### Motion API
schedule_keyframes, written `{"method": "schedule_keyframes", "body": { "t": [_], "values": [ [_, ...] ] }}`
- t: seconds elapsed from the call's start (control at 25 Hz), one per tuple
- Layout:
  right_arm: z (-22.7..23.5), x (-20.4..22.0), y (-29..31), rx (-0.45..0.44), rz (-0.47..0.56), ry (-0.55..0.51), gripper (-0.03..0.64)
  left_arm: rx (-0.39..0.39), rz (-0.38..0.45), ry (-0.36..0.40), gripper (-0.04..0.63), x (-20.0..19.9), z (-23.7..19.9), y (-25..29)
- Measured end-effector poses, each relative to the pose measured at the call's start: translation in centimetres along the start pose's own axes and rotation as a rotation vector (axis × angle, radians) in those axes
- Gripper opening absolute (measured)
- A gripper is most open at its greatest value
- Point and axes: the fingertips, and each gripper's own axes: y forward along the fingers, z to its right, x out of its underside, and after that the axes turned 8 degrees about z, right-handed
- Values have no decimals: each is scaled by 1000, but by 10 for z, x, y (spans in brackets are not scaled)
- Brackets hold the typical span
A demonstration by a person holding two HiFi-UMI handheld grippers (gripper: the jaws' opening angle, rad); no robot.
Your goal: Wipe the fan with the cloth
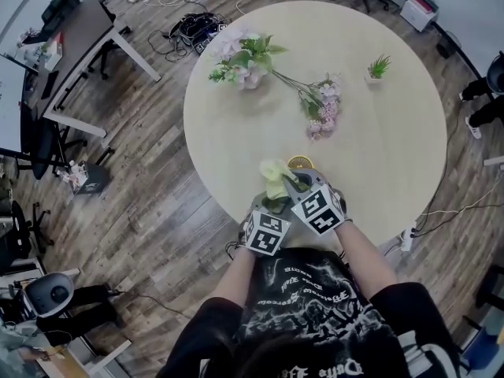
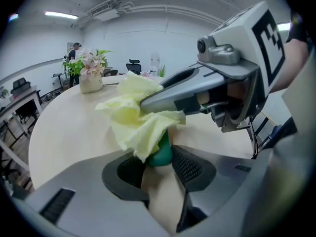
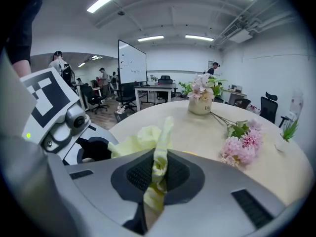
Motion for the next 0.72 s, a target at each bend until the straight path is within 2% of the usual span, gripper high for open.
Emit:
{"method": "schedule_keyframes", "body": {
  "t": [0.16, 0.44, 0.56, 0.72],
  "values": [
    [15, 2, -1, 19, -8, 16, 33, 0, 2, 6, 186, 1, 1, -1],
    [27, -2, 13, 34, -61, -25, 34, 3, -1, -16, 186, 4, 2, 0],
    [46, -5, 16, 74, -62, 13, 34, -1, 2, -14, 186, 1, 1, 1],
    [65, -2, 16, 105, -61, 131, 34, 2, 2, -19, 186, -1, -1, 2]
  ]
}}
